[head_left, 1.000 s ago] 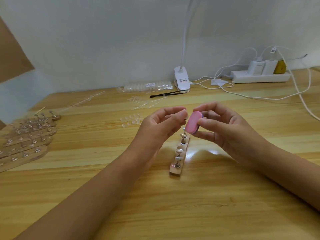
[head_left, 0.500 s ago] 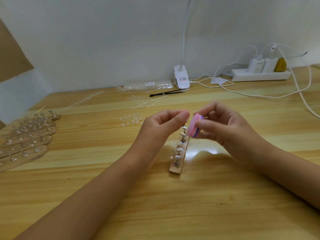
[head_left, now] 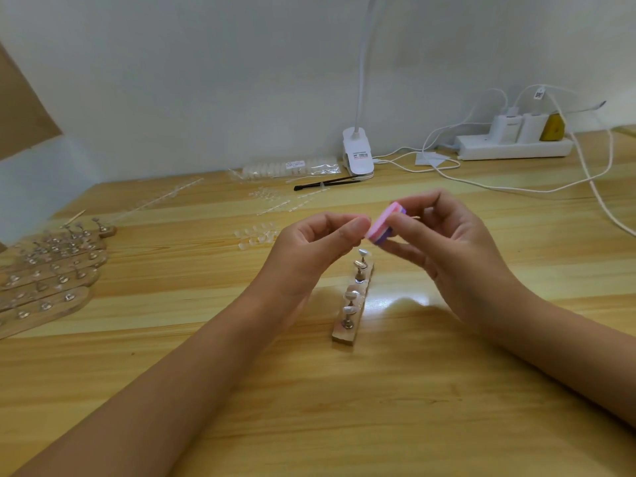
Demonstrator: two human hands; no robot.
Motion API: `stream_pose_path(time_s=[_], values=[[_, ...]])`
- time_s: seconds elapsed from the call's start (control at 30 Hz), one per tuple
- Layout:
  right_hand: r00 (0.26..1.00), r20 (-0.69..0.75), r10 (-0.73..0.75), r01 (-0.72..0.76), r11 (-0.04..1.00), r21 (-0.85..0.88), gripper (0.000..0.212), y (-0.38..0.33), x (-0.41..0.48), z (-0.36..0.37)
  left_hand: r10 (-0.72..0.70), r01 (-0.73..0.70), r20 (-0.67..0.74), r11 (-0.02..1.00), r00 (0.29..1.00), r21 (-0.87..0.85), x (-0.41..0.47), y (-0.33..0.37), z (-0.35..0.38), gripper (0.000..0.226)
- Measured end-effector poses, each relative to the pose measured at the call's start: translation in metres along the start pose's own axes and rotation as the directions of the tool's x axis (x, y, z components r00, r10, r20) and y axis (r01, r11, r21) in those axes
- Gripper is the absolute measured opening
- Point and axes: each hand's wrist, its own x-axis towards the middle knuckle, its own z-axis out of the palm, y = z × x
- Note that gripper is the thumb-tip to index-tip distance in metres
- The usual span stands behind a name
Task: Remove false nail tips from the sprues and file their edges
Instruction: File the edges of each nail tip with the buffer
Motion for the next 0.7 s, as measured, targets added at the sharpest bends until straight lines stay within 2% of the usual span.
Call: stream_pose_path(time_s=[0.07, 0.2, 0.3, 0.43, 0.6, 0.7], values=[[0.999, -0.043, -0.005, 0.005, 1.000, 0.003, 0.026, -0.002, 0.002, -0.005, -0.009, 0.009, 0.017, 1.000, 1.000, 0.021, 0.000, 0.000, -0.001, 0.030], [0.985, 0.171, 0.026, -0.010, 0.996, -0.093, 0.026, -0.004, -0.004, -0.002, -0.036, 0.036, 0.039, 0.999, 0.999, -0.006, 0.001, -0.001, 0.001, 0.042], [0.993, 0.098, -0.063, 0.071, 0.994, -0.080, 0.025, -0.002, -0.006, 0.007, -0.044, 0.045, 0.033, 0.999, 0.998, -0.026, 0.002, 0.001, 0.000, 0.045], [0.991, 0.000, -0.135, 0.135, 0.987, -0.087, 0.025, -0.005, -0.004, 0.005, -0.050, 0.052, 0.028, 0.997, 0.998, -0.058, 0.003, 0.002, -0.003, 0.038], [0.985, 0.155, -0.079, 0.106, 0.979, -0.173, 0.023, -0.003, -0.005, 0.001, -0.049, 0.050, 0.036, 0.998, 0.998, -0.043, 0.002, 0.002, -0.003, 0.039], [0.990, 0.048, -0.131, 0.136, 0.982, -0.128, 0.026, -0.001, -0.003, 0.003, -0.034, 0.035, 0.026, 0.999, 0.999, -0.020, 0.002, 0.004, -0.004, 0.042]])
